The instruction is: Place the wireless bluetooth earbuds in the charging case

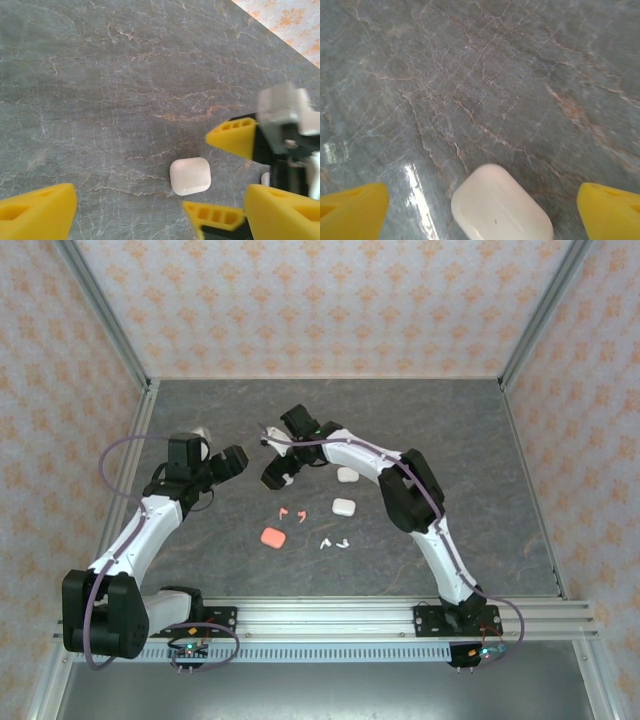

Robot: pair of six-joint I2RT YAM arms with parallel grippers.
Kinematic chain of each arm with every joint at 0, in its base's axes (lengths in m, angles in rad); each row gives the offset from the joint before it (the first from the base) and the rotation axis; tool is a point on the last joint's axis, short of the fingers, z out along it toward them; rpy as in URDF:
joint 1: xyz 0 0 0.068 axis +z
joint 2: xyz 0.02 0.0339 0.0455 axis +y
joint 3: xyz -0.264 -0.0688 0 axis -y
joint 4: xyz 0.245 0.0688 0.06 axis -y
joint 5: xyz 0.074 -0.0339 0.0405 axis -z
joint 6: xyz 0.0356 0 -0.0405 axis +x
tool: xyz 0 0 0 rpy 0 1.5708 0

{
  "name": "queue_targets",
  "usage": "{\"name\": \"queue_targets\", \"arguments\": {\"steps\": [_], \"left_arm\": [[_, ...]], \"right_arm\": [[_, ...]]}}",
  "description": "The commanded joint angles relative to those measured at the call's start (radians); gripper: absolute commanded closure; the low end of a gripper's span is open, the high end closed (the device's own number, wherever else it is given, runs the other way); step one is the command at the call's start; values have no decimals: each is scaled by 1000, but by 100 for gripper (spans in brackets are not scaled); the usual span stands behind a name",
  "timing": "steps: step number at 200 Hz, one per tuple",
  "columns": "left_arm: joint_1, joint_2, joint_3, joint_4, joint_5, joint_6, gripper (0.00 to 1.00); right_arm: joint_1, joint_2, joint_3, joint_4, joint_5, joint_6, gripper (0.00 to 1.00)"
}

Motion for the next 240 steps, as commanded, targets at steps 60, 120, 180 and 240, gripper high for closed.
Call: {"name": "queue_targets", "arguments": {"steps": [60,120,180,240], "left_arm": [[12,-27,-38,-11,25,11,13],[14,-20,-32,-7,29,13,13],[16,-20,-27,-13,25,14,13],[17,-39,-26,-31,38,26,13]], "right_arm": [[16,40,34,-168,18,-82,7],[35,-73,-149,-134,82,-163,18],[62,-45,-152,-135,240,-202,34],[69,-88,-201,-69,357,-212,57]]}}
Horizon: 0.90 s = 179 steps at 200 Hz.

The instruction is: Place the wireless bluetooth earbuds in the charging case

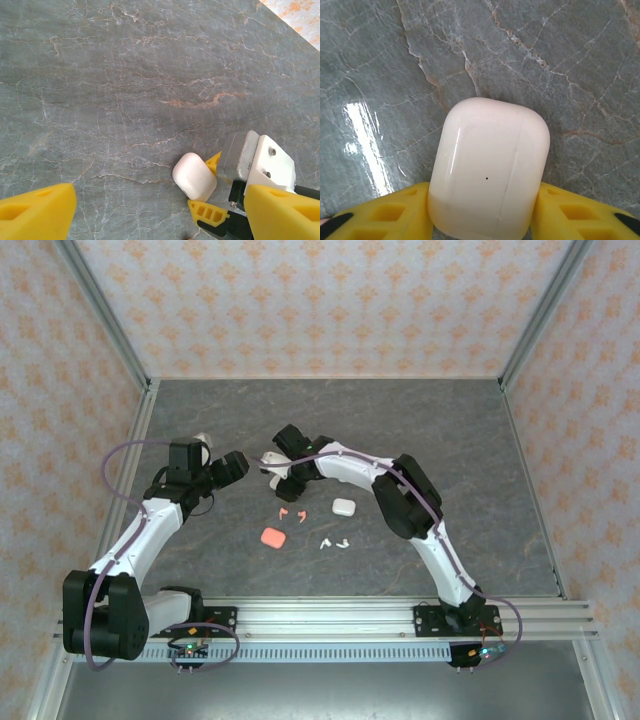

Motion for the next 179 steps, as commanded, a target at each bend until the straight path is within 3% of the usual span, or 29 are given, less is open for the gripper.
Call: {"name": "queue_targets", "arguments": {"steps": [1,50,96,124,179], "left_arm": [[13,-33,4,-24,24,24,13],[14,-58,11,-14,162,24,14],[3,-43,47,78,509,27,14],[-44,-22,89,110,645,46,13],[-186,53,150,171,693,49,12]], "right_arm": [[-1,-31,-63,-1,106,-9,57],[-22,-270,-255,186,62,22,59],[-33,-595,-507,284,35,-24,59],[-30,-745,-590,294,10,-40,59],[4,-843,-602,243,25,-88,59]]}}
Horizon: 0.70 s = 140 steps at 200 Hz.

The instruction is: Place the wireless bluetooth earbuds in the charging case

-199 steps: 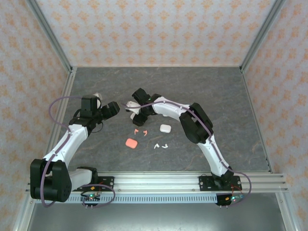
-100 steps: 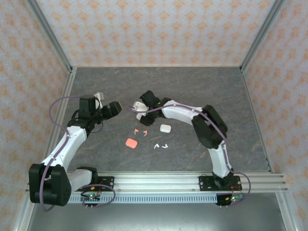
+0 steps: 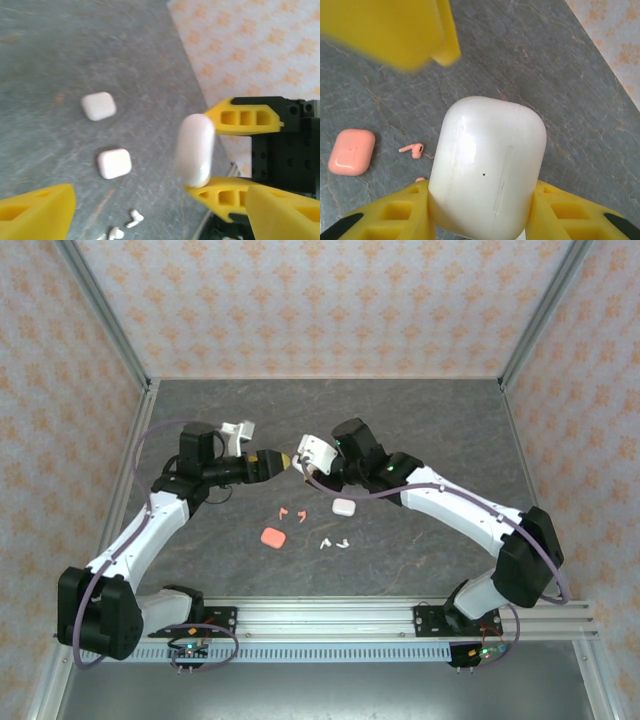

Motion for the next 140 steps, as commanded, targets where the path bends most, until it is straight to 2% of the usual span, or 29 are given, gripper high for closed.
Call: {"name": "queue_targets", "arguments": {"steps": [1,25,59,121,140], "left_arm": [[-39,30,41,59,67,23,12],[-67,56,55,71,88,26,14],[-80,67,67,52,111,48,23],[-98,83,78,47,157,67,57],[-100,88,81,44,160,73,63]], "right_arm": [[10,-27,-3,-22,-3,-33,59],[10,-41,-2,-19,-25,-33,59],[10,-45,3,-22,-22,-32,59],[12,-47,6,-20,-47,-25,59],[11,-49,5,-20,-55,-24,59]]}}
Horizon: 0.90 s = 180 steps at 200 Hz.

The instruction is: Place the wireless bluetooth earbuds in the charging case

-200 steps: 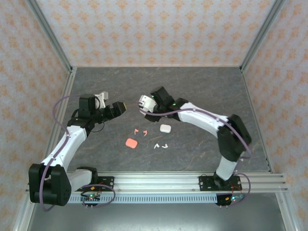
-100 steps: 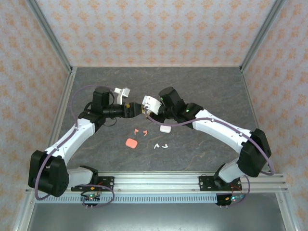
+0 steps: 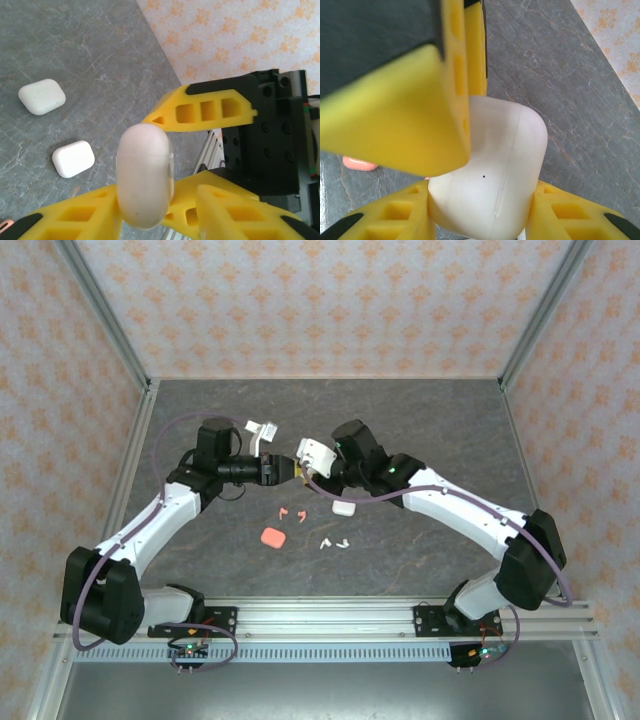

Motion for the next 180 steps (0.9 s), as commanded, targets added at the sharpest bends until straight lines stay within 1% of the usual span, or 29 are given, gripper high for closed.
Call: {"name": "queue_targets", "arguments": {"steps": [1,38,67,72,86,110,135,157,170,180], "left_arm": [[-17,6,34,13,51,23,64],[-17,0,35,17,54,24,72],[-24,-10,34,35,61,22,72],[-25,-11,36,33,61,22,71],[-28,-11,35,31,58,23,64],[-28,-9,37,20,53,30,62],[-29,-9,41,8,52,39,70],[-29,-11,44,5,53,45,75],[-29,-16,43,7,50,45,77],[-29,-21,40,11,40,47,78]], "right_arm": [[3,-31,6,2,-32,-6,59],[3,-32,3,-4,-64,-6,59],[3,-36,4,-5,-79,-3,59],[3,-36,4,-5,-81,-3,59],[3,-35,4,-4,-82,-1,59],[3,-33,6,-5,-84,0,59],[3,-33,5,-4,-76,2,59],[3,-31,7,-10,-72,2,59],[2,-32,11,-19,-78,7,57],[0,-29,17,-25,-77,19,54]]}}
